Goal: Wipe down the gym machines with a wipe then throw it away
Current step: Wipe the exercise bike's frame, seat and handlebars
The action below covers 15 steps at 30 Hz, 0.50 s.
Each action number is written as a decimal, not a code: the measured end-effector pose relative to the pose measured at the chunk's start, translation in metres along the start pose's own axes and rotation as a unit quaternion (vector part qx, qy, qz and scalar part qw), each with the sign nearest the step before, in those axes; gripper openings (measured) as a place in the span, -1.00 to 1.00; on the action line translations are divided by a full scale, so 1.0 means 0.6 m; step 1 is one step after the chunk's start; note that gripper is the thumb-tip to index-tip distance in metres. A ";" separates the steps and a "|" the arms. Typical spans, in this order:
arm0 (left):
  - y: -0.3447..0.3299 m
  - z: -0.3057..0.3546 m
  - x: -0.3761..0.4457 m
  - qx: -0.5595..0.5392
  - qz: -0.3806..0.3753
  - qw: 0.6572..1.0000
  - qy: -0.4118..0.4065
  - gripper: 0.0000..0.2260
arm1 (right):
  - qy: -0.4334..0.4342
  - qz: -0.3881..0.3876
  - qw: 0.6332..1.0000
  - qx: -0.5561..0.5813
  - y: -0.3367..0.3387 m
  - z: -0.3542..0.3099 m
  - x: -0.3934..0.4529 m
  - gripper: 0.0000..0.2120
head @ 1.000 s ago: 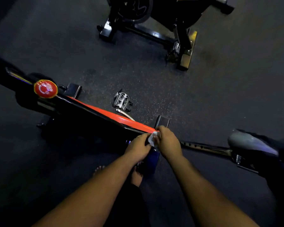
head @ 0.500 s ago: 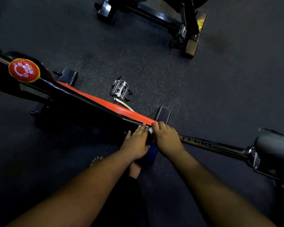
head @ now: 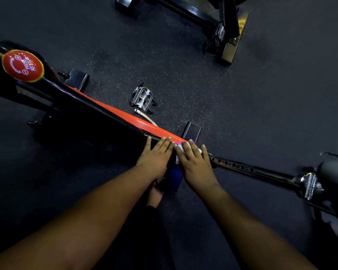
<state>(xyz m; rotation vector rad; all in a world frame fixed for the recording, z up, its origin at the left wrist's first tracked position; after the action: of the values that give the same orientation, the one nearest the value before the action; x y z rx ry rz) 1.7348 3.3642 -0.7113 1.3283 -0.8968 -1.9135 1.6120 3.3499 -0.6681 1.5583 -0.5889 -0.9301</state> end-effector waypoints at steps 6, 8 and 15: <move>-0.061 -0.095 0.055 0.063 -0.011 0.997 0.033 -0.16 | -0.039 0.015 0.999 -0.008 -0.007 0.006 0.075 -0.75; -0.077 -0.124 0.069 0.070 -0.014 0.996 0.049 -0.15 | -0.051 0.055 0.997 0.001 -0.008 0.007 0.044 -0.75; -0.112 -0.172 0.080 0.117 -0.024 0.990 0.073 -0.13 | -0.022 0.043 0.999 -0.016 -0.015 -0.007 -0.023 -0.50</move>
<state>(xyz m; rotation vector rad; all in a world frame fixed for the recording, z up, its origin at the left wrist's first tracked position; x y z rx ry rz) 1.8109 3.3455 -0.8174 1.6190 -1.0479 -1.7609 1.6069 3.3650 -0.6734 1.4750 -0.6633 -0.9057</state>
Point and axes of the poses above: each hand's wrist, its own x-axis towards the middle knuckle, its own y-axis out of the back of the hand, z = x × y, the point moved 7 cm from there along x, towards the middle knuckle, and after that the axes turned 6 degrees about z, right-handed, at the moved point
